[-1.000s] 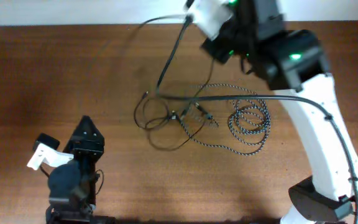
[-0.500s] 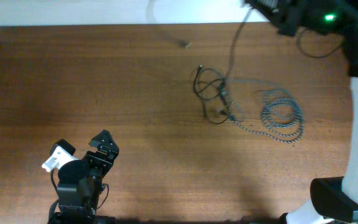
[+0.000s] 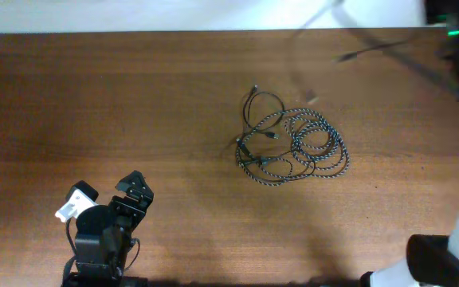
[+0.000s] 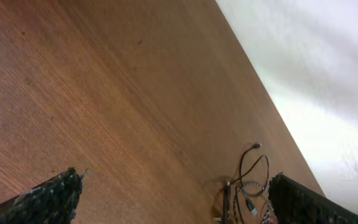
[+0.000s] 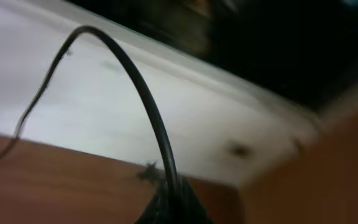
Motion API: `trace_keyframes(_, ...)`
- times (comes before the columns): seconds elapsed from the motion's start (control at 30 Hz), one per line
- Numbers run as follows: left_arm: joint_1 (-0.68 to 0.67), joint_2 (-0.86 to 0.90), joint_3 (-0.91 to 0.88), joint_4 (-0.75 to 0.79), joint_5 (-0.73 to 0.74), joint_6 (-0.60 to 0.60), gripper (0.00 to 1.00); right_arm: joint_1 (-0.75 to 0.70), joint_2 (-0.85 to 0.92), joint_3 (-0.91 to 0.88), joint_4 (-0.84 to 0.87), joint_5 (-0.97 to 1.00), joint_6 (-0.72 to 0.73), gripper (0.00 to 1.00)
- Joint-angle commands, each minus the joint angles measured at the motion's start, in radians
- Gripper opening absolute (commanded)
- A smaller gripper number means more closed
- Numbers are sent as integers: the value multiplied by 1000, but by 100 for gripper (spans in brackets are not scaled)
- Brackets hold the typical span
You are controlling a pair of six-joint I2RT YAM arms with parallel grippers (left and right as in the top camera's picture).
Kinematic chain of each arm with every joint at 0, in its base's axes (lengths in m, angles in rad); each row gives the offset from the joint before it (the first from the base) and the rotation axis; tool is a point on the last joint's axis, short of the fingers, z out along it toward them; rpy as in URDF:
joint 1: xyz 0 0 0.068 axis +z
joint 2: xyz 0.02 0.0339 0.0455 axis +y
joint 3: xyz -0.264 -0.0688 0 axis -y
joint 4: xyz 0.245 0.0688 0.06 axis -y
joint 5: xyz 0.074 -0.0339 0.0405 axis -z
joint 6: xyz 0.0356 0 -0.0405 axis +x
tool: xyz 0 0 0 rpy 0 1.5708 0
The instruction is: Untangle cables
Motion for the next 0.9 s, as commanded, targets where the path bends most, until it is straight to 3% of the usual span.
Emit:
trace_keyframes(0.0,2,-3,1,1,3,11,99,-324,-8,-71,-1,58,261,4)
trace_keyframes(0.07,2,-3,1,1,3,11,99,-574,-6,-237,34,-191,332,4)
trace_keyframes(0.2,3,-3,1,1,3,11,99,-887,-5,-706,331,-198,536,4)
trace_keyframes(0.3,2,-3,1,1,3,11,99,-1067,29,-784,414,-203,664,4)
trace_keyframes(0.33,3,-3,1,1,3,11,99,-1105,42,-784,406,-210,694,9)
trace_keyframes(0.37,3,-3,1,1,3,11,99,-1115,47,-784,397,-211,725,39)
trace_keyframes(0.4,3,-3,1,1,3,11,99,-1114,49,-784,398,-289,724,75)
trace_keyframes(0.43,3,-3,1,1,3,11,99,-1114,49,-784,405,-379,725,97)
trace_keyframes(0.5,2,-3,1,0,3,11,99,-1114,49,-784,393,-401,725,99)
trace_keyframes(0.53,2,-3,1,0,3,11,99,-1114,50,-785,332,-336,845,99)
trace_keyframes(0.63,3,-3,1,0,0,11,99,-1016,54,-788,427,-788,855,99)
trace_keyframes(0.67,3,-3,1,0,0,11,99,-901,54,-788,454,-874,855,99)
trace_keyframes(0.7,3,-3,1,0,0,11,99,-692,54,-788,433,-875,781,99)
trace_keyframes(0.73,2,-3,1,-2,0,11,99,-581,54,-788,409,-875,720,99)
trace_keyframes(0.77,3,-3,1,-6,0,11,99,-326,55,-788,343,-850,603,99)
trace_keyframes(0.83,3,-3,1,-6,0,11,99,-73,55,-789,247,-637,428,99)
trace_keyframes(0.87,3,-3,1,-6,0,11,99,56,55,-804,182,-431,277,99)
